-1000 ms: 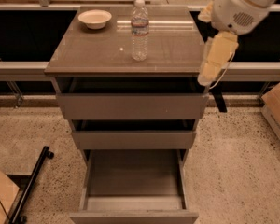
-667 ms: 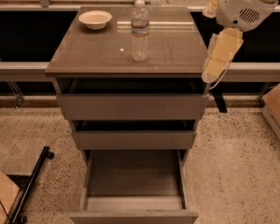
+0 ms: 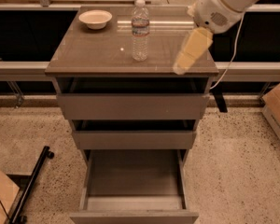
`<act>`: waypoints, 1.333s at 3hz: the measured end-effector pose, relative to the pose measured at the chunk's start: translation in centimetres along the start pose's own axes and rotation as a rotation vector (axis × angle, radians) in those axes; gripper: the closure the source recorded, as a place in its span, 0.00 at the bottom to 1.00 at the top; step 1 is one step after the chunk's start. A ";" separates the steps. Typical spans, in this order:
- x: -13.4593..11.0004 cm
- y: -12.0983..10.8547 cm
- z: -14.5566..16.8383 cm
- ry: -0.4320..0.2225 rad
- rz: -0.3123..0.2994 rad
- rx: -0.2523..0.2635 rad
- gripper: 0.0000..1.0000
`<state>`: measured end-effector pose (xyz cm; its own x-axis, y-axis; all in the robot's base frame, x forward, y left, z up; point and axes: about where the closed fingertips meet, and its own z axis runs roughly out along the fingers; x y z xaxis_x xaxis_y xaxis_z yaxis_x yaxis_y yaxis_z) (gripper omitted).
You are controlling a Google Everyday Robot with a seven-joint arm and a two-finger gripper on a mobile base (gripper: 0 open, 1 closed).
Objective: Place water bottle into bottom drawer
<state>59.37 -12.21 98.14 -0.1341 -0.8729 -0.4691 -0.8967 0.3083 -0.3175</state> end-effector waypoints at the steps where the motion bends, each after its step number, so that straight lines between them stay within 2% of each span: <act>1: -3.1 -4.5 3.0 -0.111 0.063 0.052 0.00; 2: -5.7 -8.9 6.2 -0.213 0.116 0.089 0.00; 3: -7.2 -12.1 9.1 -0.279 0.151 0.102 0.00; 4: -8.4 -14.2 11.7 -0.351 0.189 0.095 0.00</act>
Offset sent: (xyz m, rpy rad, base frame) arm 0.1819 0.0645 0.0088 0.3612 -0.1593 -0.1121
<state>78.12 -4.87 96.93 -0.1261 -0.6207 -0.7739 -0.8250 0.4988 -0.2657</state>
